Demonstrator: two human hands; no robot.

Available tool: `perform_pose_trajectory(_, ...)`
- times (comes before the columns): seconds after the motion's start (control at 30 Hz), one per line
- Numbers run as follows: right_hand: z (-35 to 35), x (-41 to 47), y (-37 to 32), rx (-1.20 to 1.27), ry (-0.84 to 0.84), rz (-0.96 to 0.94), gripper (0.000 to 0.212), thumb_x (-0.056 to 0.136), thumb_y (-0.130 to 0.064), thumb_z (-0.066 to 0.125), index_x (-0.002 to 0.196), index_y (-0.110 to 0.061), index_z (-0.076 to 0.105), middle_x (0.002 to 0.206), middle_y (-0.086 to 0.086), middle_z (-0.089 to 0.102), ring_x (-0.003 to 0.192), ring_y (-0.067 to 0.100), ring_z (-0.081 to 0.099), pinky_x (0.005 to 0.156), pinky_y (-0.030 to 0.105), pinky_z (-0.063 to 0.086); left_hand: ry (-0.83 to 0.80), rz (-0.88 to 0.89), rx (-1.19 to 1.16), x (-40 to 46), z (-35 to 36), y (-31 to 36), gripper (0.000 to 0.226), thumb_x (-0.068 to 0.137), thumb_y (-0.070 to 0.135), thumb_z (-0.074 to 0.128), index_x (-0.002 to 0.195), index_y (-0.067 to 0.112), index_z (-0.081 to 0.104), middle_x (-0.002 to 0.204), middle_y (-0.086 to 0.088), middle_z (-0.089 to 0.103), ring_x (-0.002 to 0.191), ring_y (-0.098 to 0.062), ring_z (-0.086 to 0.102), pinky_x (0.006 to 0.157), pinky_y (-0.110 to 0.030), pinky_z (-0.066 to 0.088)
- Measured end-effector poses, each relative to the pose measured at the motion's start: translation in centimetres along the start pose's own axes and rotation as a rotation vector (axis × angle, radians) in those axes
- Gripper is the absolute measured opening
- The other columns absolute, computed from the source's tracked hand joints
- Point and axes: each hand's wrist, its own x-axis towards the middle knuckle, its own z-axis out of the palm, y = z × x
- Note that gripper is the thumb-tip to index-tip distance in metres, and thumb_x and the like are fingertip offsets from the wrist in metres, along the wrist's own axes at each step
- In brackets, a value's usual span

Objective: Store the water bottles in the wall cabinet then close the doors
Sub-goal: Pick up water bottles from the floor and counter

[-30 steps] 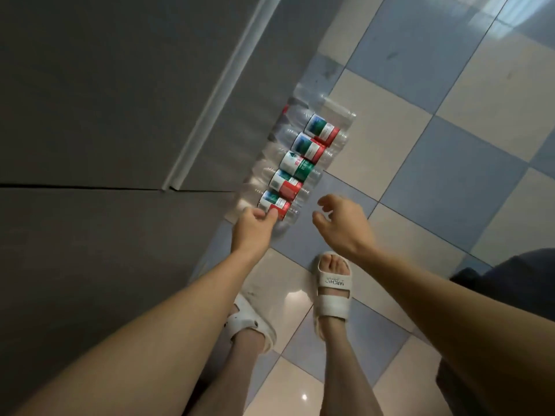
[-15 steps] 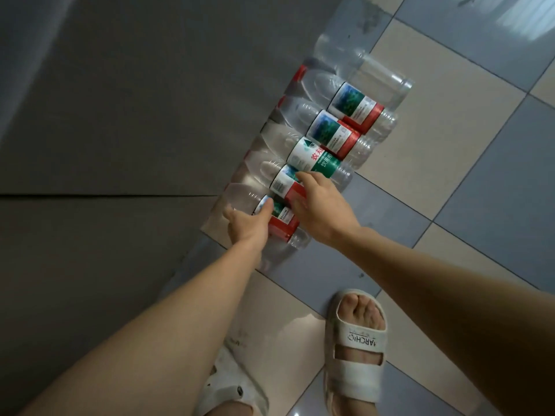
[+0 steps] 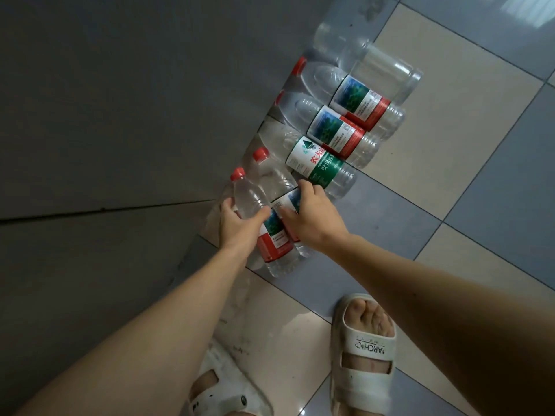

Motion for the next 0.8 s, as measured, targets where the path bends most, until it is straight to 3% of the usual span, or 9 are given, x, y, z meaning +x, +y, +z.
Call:
perform_pose_trajectory(0.07,0.6,1.0,-0.3,0.021,-0.008,0.021,0.064,0.092,-0.046,0.064,0.143,-0.017,0.038,0.133,0.01,0.05,0.12,0.03,0.052,0.1,0.05,0.05,-0.011,-0.015,-0.016,0.4,0.2,0.4,0.074,0.081,0.035,0.083,0.141,0.026,0.041,0.103,0.011,0.063,0.081,-0.003,0.064,0.054,-0.017,0.048)
perform_pose_trajectory(0.2,1.2,2.0,-0.1,0.029,-0.025,0.085,0.061,0.085,-0.044,0.073,0.131,-0.014,0.046,0.126,0.013,0.051,0.118,0.033,0.052,0.099,0.051,0.05,-0.039,-0.019,-0.043,0.6,0.1,0.3,0.062,0.08,0.028,0.084,0.133,0.021,0.052,0.112,0.0,0.07,0.091,-0.016,0.071,0.071,-0.03,0.058)
perform_pose_trajectory(0.3,0.7,0.6,0.8,0.072,-0.011,0.088,0.059,0.079,-0.04,0.078,0.124,-0.016,0.048,0.121,0.009,0.051,0.111,0.028,0.053,0.095,0.044,0.052,-0.101,0.029,0.01,-0.6,-0.5,0.3,0.054,0.079,0.019,0.085,0.125,0.02,0.057,0.108,0.003,0.071,0.085,-0.006,0.069,0.06,-0.018,0.054)
perform_pose_trajectory(0.4,-0.6,-2.2,1.8,0.14,0.065,0.071,0.064,0.071,-0.038,0.082,0.122,-0.022,0.047,0.117,0.001,0.051,0.107,0.02,0.052,0.089,0.036,0.051,-0.184,0.126,0.097,-2.7,-1.0,1.2,0.053,0.077,0.017,0.086,0.121,0.026,0.057,0.104,0.01,0.069,0.085,0.002,0.066,0.057,-0.009,0.05)
perform_pose_trajectory(0.57,-5.3,-6.4,2.7,0.383,0.193,0.084,0.069,0.062,-0.041,0.086,0.114,-0.032,0.042,0.109,-0.011,0.056,0.095,0.007,0.059,0.068,0.018,0.048,-0.304,0.309,0.188,-6.9,-0.5,5.2,0.065,0.072,0.021,0.089,0.125,0.034,0.055,0.124,0.002,0.063,0.113,-0.014,0.063,0.093,-0.039,0.056)
perform_pose_trajectory(0.67,-9.2,-8.0,3.1,0.482,0.295,0.081,0.074,0.062,-0.037,0.089,0.117,-0.034,0.04,0.11,-0.013,0.055,0.096,0.004,0.059,0.056,0.012,0.05,-0.389,0.423,0.203,-9.1,0.9,9.1,0.064,0.071,0.028,0.09,0.123,0.042,0.055,0.119,0.014,0.065,0.111,-0.004,0.063,0.088,-0.031,0.055)
perform_pose_trajectory(0.73,-11.7,-8.5,3.7,0.496,0.379,0.088,0.077,0.062,-0.029,0.091,0.119,-0.033,0.038,0.11,-0.012,0.054,0.097,0.006,0.059,0.059,0.013,0.05,-0.449,0.476,0.197,-10.4,2.5,11.7,0.063,0.07,0.029,0.09,0.121,0.041,0.055,0.111,0.018,0.068,0.104,0.003,0.064,0.084,-0.027,0.056)
perform_pose_trajectory(0.8,-14.1,-8.5,4.5,0.496,0.478,0.095,0.081,0.062,-0.024,0.092,0.12,-0.034,0.037,0.109,-0.012,0.053,0.097,0.008,0.059,0.067,0.012,0.046,-0.467,0.547,0.208,-11.3,4.6,13.9,0.063,0.069,0.027,0.09,0.121,0.034,0.056,0.107,0.016,0.07,0.099,0.001,0.067,0.087,-0.034,0.059)
